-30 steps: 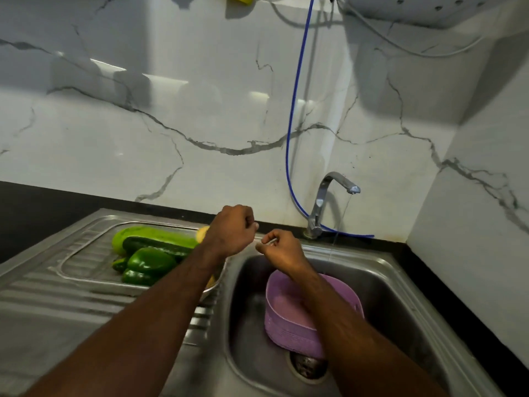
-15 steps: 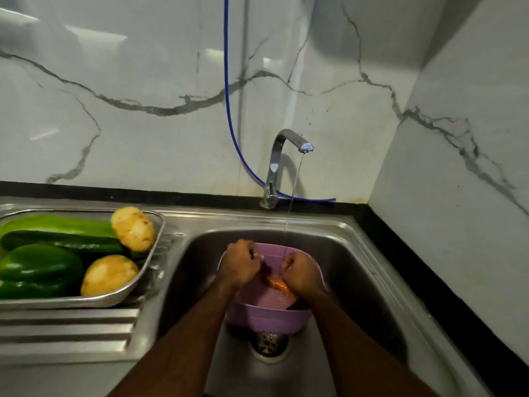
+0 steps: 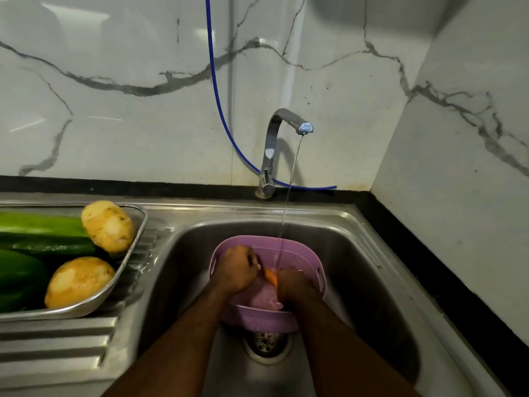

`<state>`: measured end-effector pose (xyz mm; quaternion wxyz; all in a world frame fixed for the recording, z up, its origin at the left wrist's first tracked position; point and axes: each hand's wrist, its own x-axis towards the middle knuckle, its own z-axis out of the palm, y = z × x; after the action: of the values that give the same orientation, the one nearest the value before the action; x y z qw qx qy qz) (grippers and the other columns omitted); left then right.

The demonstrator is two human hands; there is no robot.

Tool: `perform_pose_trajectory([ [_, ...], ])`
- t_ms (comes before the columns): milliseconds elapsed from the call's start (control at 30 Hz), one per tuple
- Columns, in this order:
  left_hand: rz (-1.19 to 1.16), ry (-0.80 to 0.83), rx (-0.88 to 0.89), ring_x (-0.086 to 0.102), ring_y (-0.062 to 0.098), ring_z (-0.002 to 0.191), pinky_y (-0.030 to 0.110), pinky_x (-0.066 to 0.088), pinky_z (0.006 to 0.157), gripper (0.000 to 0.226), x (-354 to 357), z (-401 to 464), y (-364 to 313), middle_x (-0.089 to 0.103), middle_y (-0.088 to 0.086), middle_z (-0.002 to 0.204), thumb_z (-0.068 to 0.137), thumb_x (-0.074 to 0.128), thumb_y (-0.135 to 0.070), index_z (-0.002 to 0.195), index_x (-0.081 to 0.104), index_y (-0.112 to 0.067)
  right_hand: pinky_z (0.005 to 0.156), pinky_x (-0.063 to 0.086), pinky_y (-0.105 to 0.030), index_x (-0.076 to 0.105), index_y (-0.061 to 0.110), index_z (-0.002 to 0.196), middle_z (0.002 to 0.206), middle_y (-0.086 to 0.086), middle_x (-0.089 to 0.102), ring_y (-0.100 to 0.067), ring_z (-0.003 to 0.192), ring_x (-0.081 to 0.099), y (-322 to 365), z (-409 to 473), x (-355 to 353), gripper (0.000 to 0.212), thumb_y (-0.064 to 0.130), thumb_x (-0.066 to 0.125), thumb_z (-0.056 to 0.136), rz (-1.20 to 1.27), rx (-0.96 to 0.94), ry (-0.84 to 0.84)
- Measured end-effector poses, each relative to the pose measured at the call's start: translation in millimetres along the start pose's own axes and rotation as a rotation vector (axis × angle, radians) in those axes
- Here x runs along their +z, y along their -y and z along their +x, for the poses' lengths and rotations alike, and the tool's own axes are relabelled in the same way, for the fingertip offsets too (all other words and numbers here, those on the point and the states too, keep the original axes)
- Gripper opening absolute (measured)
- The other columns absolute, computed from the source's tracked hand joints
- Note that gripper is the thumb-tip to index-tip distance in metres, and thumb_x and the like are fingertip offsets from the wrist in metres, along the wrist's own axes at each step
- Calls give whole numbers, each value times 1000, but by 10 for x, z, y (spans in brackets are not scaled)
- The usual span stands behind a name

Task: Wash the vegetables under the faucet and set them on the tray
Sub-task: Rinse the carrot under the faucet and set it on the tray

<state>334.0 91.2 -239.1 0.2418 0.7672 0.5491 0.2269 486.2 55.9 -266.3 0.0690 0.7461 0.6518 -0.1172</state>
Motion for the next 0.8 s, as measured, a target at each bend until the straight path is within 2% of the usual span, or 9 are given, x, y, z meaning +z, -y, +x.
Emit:
perform_pose_trajectory([
  [100,-20,7,24,68,22,95,27,49,83,5,-5,2,6,75,1,94,85,68,-17,83,67,-22,109,48,-42,60,10,135,140,-17,58,-37,131,55,-24,26,-12,38,12,59,97,133,85,-63],
  [167,-37,11,47,65,19,103,23,44,87,13,-13,16,23,73,0,106,87,67,-15,99,70,-21,98,48,-35,67,5,123,130,-17,65,-34,120,61,-78,92,-58,28,14,61,96,304,81,-102],
  [233,-80,13,81,64,19,112,21,42,95,28,-4,42,55,71,1,118,88,69,-14,117,69,-17,79,45,-29,73,7,105,104,-11,73,-22,92,64,-125,88,-163,16,18,66,96,521,29,-150],
  [300,-82,31,115,61,19,118,22,39,100,36,5,46,64,68,1,125,90,69,-16,126,65,-16,65,45,-25,74,12,84,71,4,69,-7,63,58,-147,40,-286,10,14,71,93,829,-24,-174],
  [367,-63,44,120,61,21,117,24,40,99,37,3,41,50,67,2,125,91,67,-18,128,63,-16,53,43,-19,76,5,85,63,4,65,-1,51,52,-133,19,-398,4,7,76,88,1110,-44,-182],
  [500,-190,23,74,68,21,103,36,52,94,24,16,52,25,74,2,110,92,65,-24,116,69,-18,55,43,-22,74,11,95,72,-4,65,-11,65,56,-111,59,-509,9,4,68,95,1404,6,-215],
  [667,-535,-8,-34,65,15,62,42,57,73,11,78,43,-133,71,2,73,93,62,-4,98,70,-10,63,51,-28,65,18,105,94,-7,71,-16,80,66,-27,38,-611,10,23,56,106,1726,74,-180],
  [733,-584,-13,-17,65,14,64,40,56,72,13,122,52,-184,71,1,72,95,60,-7,94,71,-13,69,57,-38,59,21,119,113,-11,73,-26,96,71,9,55,-577,16,30,54,107,1809,89,-120],
  [800,-597,-5,-21,67,15,70,36,54,72,11,134,45,-208,73,1,77,95,62,-12,95,73,-14,76,59,-44,56,21,128,120,-12,74,-27,104,72,36,32,-556,22,23,55,106,1857,63,-51],
])
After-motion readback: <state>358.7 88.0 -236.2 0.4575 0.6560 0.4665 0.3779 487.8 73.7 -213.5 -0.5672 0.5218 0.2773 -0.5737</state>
